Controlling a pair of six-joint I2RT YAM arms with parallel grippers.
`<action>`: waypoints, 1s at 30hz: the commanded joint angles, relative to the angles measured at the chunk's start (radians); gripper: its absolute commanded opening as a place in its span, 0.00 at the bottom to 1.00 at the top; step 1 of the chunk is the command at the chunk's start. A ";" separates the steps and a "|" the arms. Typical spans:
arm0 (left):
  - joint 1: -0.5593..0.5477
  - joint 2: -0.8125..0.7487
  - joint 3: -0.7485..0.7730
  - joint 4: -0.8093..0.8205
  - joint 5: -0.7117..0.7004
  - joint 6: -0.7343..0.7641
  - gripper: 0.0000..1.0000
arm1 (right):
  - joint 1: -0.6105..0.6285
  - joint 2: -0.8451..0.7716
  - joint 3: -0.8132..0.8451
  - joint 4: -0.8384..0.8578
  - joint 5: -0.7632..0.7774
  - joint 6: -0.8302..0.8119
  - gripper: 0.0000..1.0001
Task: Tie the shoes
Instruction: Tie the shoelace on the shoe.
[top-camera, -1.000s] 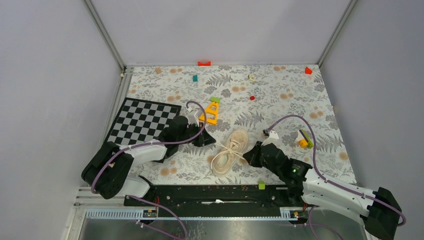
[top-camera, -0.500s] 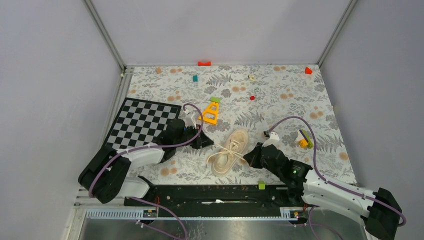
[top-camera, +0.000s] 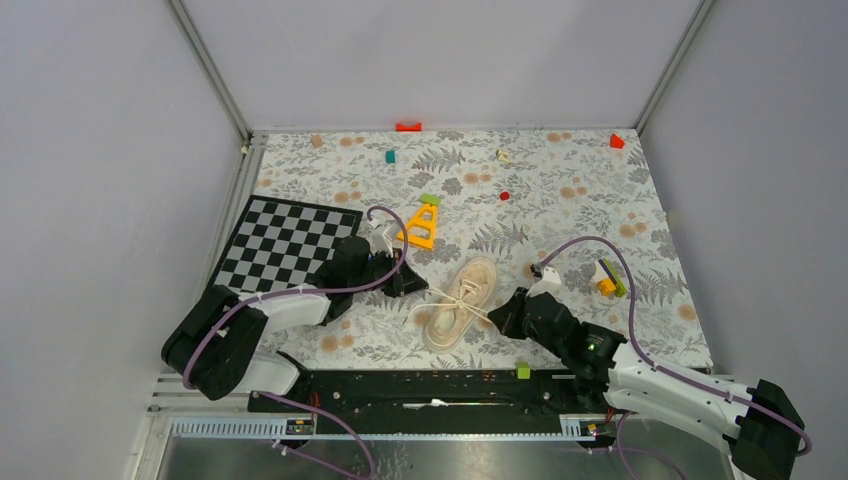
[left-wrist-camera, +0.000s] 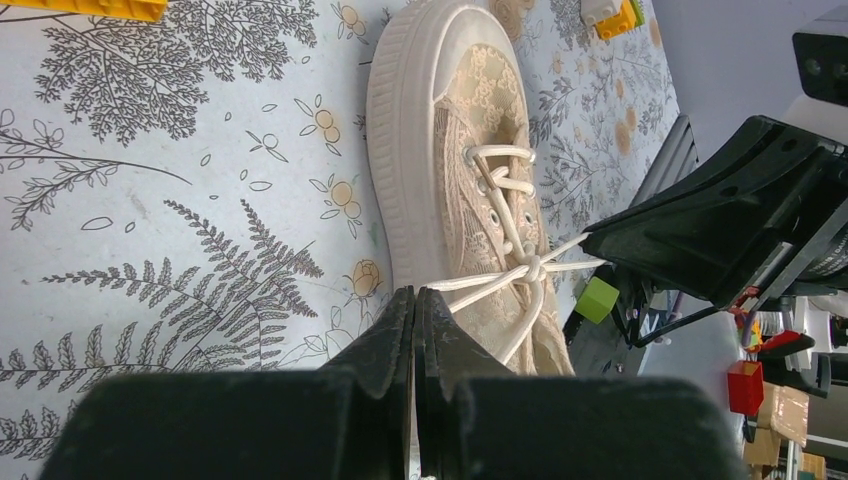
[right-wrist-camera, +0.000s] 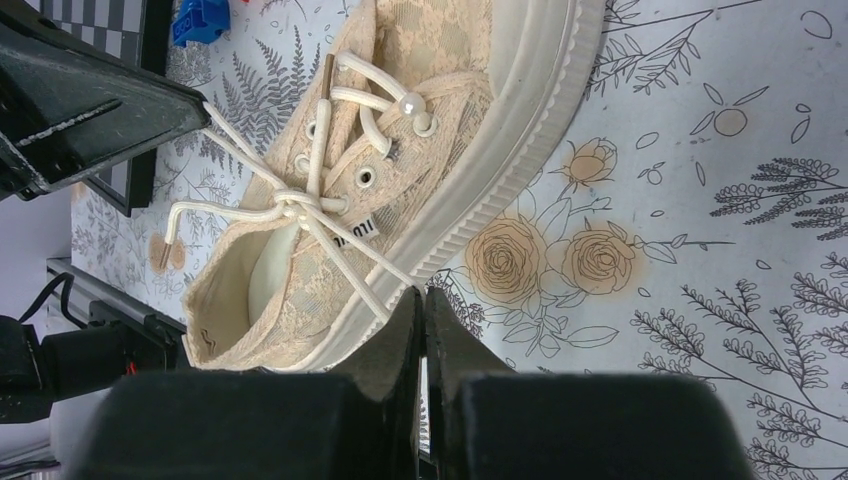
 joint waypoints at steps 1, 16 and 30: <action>0.015 0.008 0.028 0.035 -0.075 0.069 0.00 | -0.002 0.006 0.029 -0.134 0.071 -0.081 0.01; -0.039 0.022 0.035 0.053 -0.028 0.072 0.00 | -0.001 0.420 0.436 -0.088 0.071 -0.314 0.62; -0.043 0.019 0.031 0.055 -0.015 0.071 0.00 | -0.037 0.706 0.577 -0.035 -0.034 -0.326 0.44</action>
